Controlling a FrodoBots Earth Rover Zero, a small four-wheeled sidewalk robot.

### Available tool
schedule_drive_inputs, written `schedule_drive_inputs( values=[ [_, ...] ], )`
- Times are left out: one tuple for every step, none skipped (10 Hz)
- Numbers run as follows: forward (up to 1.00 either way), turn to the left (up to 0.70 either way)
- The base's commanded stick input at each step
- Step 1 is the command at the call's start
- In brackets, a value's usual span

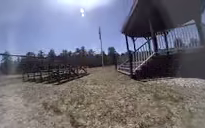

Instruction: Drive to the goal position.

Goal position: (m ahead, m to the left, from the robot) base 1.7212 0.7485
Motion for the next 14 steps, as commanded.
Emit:
schedule_drive_inputs(
  values=[
    [0.70, 0.00],
    [0.70, 0.00],
    [0.70, 0.00],
    [0.70, 0.00],
    [0.70, 0.00],
    [0.70, 0.00],
    [0.70, 0.00],
    [0.70, 0.00],
    [0.70, 0.00],
    [0.70, 0.00],
    [0.70, 0.00],
    [0.70, 0.00],
    [0.70, 0.00],
    [0.70, 0.00]
  ],
)
